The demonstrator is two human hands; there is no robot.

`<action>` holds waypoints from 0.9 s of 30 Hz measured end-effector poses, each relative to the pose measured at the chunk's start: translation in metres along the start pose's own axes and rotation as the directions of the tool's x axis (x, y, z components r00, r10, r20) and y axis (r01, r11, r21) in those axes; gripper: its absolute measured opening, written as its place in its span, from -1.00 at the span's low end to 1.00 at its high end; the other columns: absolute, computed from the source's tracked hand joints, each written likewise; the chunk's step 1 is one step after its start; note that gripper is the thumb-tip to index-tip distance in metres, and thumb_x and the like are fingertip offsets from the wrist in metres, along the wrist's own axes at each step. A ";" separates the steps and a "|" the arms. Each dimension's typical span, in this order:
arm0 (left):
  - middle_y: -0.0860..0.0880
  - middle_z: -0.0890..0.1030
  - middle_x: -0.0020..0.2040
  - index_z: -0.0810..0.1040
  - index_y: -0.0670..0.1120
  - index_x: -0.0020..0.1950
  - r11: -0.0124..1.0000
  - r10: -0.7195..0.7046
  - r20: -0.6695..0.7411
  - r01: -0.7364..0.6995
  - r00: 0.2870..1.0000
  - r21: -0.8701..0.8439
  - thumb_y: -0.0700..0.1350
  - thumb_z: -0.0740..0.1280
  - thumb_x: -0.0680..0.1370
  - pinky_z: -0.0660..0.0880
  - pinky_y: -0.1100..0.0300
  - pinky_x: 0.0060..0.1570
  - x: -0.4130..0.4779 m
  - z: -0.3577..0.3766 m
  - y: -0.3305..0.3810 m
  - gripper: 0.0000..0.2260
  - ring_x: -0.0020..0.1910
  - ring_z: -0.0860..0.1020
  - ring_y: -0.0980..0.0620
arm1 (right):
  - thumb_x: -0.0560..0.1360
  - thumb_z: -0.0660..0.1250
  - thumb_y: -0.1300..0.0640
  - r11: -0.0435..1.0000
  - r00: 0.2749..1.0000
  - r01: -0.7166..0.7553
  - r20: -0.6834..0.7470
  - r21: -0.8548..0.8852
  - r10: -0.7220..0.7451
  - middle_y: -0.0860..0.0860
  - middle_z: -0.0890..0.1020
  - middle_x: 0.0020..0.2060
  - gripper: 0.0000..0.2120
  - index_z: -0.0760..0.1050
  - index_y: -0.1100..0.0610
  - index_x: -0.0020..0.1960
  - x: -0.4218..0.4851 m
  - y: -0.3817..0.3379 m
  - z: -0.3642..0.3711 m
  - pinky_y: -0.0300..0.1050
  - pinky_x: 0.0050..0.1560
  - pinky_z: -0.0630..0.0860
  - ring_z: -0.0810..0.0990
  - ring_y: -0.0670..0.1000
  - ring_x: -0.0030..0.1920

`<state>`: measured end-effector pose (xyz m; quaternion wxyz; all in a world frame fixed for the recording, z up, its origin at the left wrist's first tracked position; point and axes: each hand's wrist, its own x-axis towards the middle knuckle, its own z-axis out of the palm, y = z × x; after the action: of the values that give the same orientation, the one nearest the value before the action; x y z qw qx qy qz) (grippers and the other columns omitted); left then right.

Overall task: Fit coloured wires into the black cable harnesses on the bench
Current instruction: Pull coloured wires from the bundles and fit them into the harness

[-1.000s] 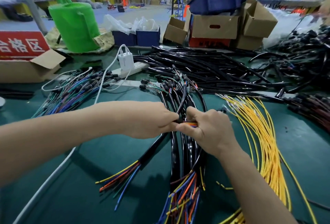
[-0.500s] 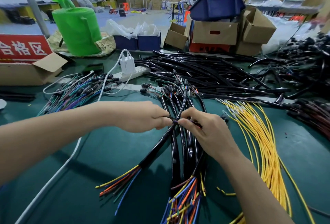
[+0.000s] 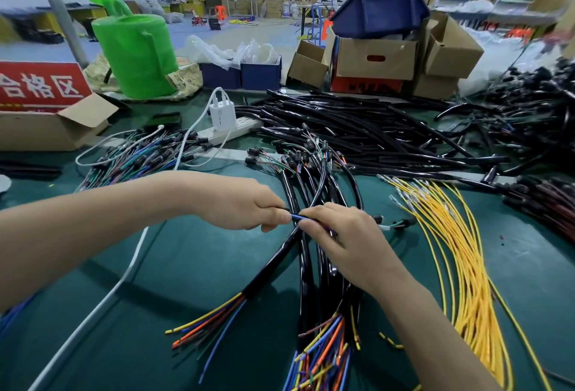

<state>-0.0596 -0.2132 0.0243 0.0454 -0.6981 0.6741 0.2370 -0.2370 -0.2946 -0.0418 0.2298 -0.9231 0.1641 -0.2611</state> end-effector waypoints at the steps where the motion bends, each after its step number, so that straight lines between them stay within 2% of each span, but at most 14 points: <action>1: 0.09 0.40 -0.45 0.41 0.01 -0.22 1.000 0.015 -0.003 -0.015 1.000 0.008 0.11 0.06 0.63 0.30 0.39 -0.41 -0.001 0.000 0.001 -0.68 -0.49 0.37 0.24 | 0.57 0.18 -0.05 0.999 1.000 -0.020 -0.023 0.032 0.021 -0.08 0.64 -0.17 -0.70 0.63 0.07 0.04 0.000 -0.001 0.000 -0.03 -0.09 0.44 0.58 0.01 -0.13; 3: 0.12 0.42 -0.47 0.39 0.04 -0.23 0.999 0.045 -0.030 -0.044 0.999 0.030 0.12 0.06 0.62 0.28 0.36 -0.40 -0.001 0.002 0.002 -0.70 -0.46 0.39 0.25 | 0.54 0.14 -0.07 0.997 0.997 -0.046 -0.052 0.066 0.050 -0.15 0.63 -0.24 -0.67 0.64 0.04 -0.02 -0.001 0.000 -0.002 -0.01 -0.12 0.47 0.58 -0.05 -0.17; 5: 0.15 0.44 -0.48 0.35 0.08 -0.19 0.998 0.068 -0.092 -0.067 0.993 0.020 0.13 0.09 0.61 0.25 0.33 -0.41 0.000 0.007 0.002 -0.76 -0.45 0.40 0.24 | 0.54 0.19 -0.06 0.994 0.996 -0.056 -0.058 0.097 0.062 -0.24 0.55 -0.33 -0.72 0.64 0.02 -0.05 -0.001 0.002 -0.003 -0.03 -0.16 0.48 0.54 -0.13 -0.24; 8: 0.03 0.45 -0.44 0.36 0.11 -0.04 0.990 0.139 -0.226 -0.143 0.964 -0.002 0.11 0.14 0.61 0.26 0.28 -0.38 0.001 0.014 0.000 -0.89 -0.43 0.39 0.16 | 0.56 0.26 -0.05 0.992 0.997 -0.074 -0.022 0.103 0.076 -0.28 0.48 -0.44 -0.79 0.63 0.00 -0.06 0.000 0.004 -0.006 -0.07 -0.22 0.44 0.48 -0.16 -0.31; 10: 0.05 0.50 -0.32 0.39 0.07 0.08 0.974 0.227 -0.363 -0.215 0.904 0.072 0.06 0.20 0.59 0.29 0.33 -0.32 0.001 0.018 -0.003 -0.88 -0.36 0.41 0.26 | 0.55 0.26 -0.05 0.988 0.993 -0.117 -0.003 0.097 0.118 -0.25 0.45 -0.52 -0.80 0.62 -0.01 -0.08 -0.001 0.006 -0.005 -0.10 -0.30 0.35 0.43 -0.16 -0.40; 12: 0.11 0.49 -0.16 0.44 -0.02 0.14 0.946 0.324 -0.495 -0.262 0.806 0.192 0.02 0.30 0.56 0.29 0.36 -0.27 0.000 0.023 -0.005 -0.80 -0.28 0.41 0.36 | 0.55 0.22 -0.10 0.982 0.987 -0.161 -0.006 0.101 0.162 -0.19 0.43 -0.55 -0.76 0.60 -0.01 -0.10 -0.002 0.008 -0.004 -0.13 -0.33 0.24 0.36 -0.15 -0.48; 13: 0.10 0.49 -0.13 0.48 -0.06 0.13 0.932 0.359 -0.541 -0.262 0.760 0.251 -0.01 0.35 0.54 0.35 0.31 -0.26 -0.001 0.026 -0.006 -0.78 -0.28 0.43 0.32 | 0.54 0.20 -0.13 0.978 0.984 -0.178 -0.009 0.107 0.180 -0.15 0.41 -0.57 -0.73 0.60 -0.01 -0.11 -0.002 0.008 -0.004 -0.14 -0.33 0.22 0.33 -0.13 -0.50; 15: 0.02 0.53 -0.15 0.56 -0.12 0.06 0.910 0.406 -0.600 -0.241 0.689 0.338 -0.07 0.39 0.51 0.46 0.14 -0.32 -0.002 0.031 -0.006 -0.81 -0.32 0.46 0.10 | 0.54 0.18 -0.16 0.971 0.979 -0.203 -0.009 0.122 0.206 -0.11 0.37 -0.58 -0.70 0.59 -0.01 -0.13 -0.003 0.008 -0.005 -0.14 -0.33 0.21 0.31 -0.12 -0.51; 17: 0.00 0.56 -0.20 0.61 -0.14 0.01 0.901 0.431 -0.631 -0.263 0.645 0.346 -0.09 0.39 0.50 0.46 0.18 -0.36 -0.003 0.033 -0.006 -0.84 -0.35 0.48 0.00 | 0.54 0.18 -0.16 0.967 0.975 -0.219 0.001 0.130 0.221 -0.13 0.39 -0.57 -0.70 0.59 -0.01 -0.13 -0.002 0.008 -0.006 -0.13 -0.33 0.22 0.32 -0.11 -0.50; 21: 0.06 0.60 -0.20 0.63 -0.17 0.04 0.898 0.437 -0.618 -0.357 0.653 0.258 -0.12 0.36 0.52 0.33 0.43 -0.24 -0.004 0.032 -0.007 -0.83 -0.29 0.47 0.17 | 0.55 0.21 -0.12 0.966 0.974 -0.223 0.001 0.134 0.225 -0.15 0.40 -0.57 -0.75 0.59 -0.03 -0.12 -0.002 0.010 -0.008 -0.13 -0.32 0.24 0.32 -0.13 -0.49; 24: 0.17 0.51 -0.23 0.63 -0.18 0.04 0.899 0.426 -0.589 -0.393 0.687 0.191 -0.15 0.37 0.51 0.25 0.58 -0.22 -0.004 0.030 -0.006 -0.84 -0.28 0.39 0.30 | 0.55 0.23 -0.11 0.976 0.982 -0.189 -0.001 0.110 0.190 -0.10 0.38 -0.57 -0.77 0.59 -0.03 -0.11 -0.002 0.010 -0.007 -0.11 -0.32 0.28 0.33 -0.12 -0.47; 27: 0.01 0.63 -0.24 0.63 -0.19 0.03 0.897 0.434 -0.544 -0.403 0.718 0.184 -0.16 0.37 0.51 0.26 0.57 -0.24 -0.002 0.030 -0.002 -0.84 -0.28 0.48 0.17 | 0.56 0.22 -0.10 0.988 0.990 -0.142 0.011 0.058 0.141 -0.10 0.39 -0.55 -0.78 0.57 -0.03 -0.10 -0.002 0.007 -0.006 -0.07 -0.27 0.36 0.36 -0.09 -0.43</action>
<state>-0.0658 -0.1997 -0.0015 -0.1955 -0.5643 0.8021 0.0030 -0.2436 -0.3014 -0.0416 0.2753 -0.9029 0.2206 -0.2455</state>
